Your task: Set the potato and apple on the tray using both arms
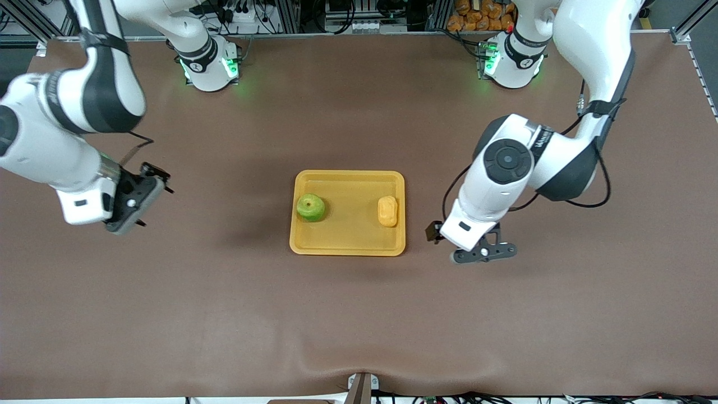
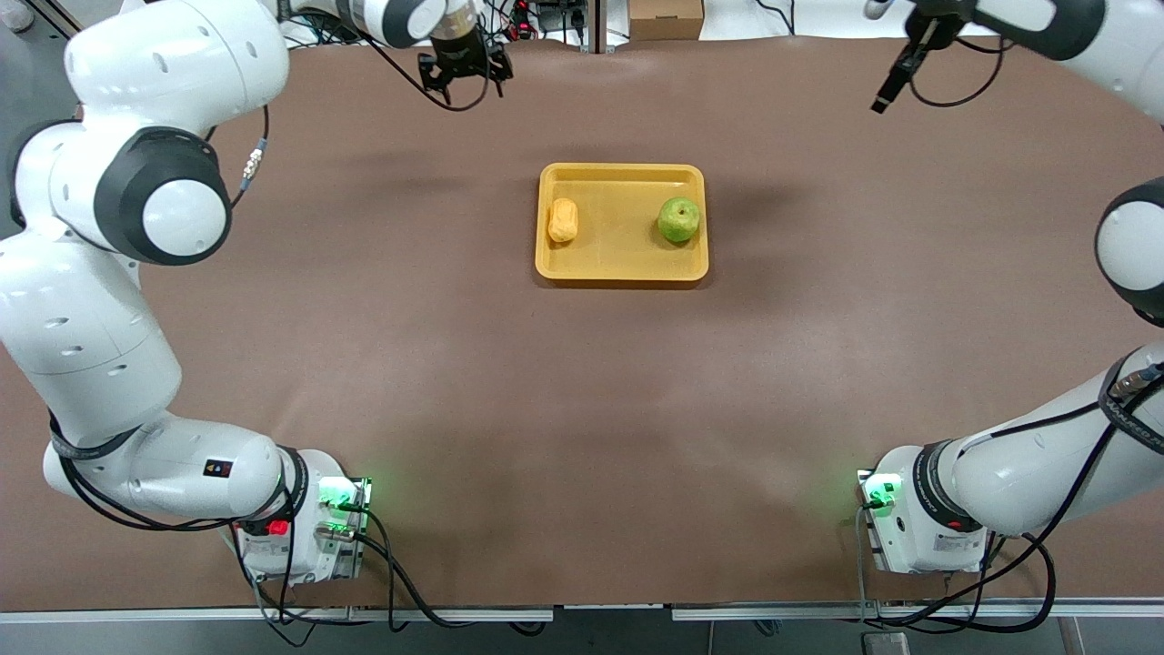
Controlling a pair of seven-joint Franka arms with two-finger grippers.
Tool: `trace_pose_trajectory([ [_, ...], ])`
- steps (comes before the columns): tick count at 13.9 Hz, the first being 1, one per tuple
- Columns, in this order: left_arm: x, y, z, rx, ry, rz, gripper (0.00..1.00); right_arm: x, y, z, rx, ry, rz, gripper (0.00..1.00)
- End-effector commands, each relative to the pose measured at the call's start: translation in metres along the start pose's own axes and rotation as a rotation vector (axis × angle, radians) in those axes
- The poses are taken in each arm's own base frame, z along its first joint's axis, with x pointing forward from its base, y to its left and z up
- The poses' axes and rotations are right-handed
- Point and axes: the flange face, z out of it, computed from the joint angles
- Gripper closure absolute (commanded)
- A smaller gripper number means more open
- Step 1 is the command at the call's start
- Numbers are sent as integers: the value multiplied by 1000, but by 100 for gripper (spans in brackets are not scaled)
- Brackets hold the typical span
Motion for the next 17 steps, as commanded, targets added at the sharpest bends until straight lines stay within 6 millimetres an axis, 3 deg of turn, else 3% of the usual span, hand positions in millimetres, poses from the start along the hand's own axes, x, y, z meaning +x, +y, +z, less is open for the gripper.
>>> trace_pose_trajectory([
  [1,1,-29,-27,53,-12,35,0,-26,-5,-27,-4,-33,168,0],
  [3,9,-54,-41,69,-17,69,0,-58,-2,-51,23,-34,378,0],
  [5,13,-73,-56,67,-26,84,0,-74,-6,-63,48,-49,504,0],
  [9,20,-115,-89,25,-51,74,0,-105,-5,-92,56,-20,570,0],
  [12,19,-137,-110,38,-55,65,0,-100,-9,-119,34,-10,563,0],
  [15,12,-145,-131,55,-57,52,0,-101,22,-126,6,20,636,0],
  [17,5,-149,-143,66,-68,45,0,-88,35,-129,-56,95,636,0],
])
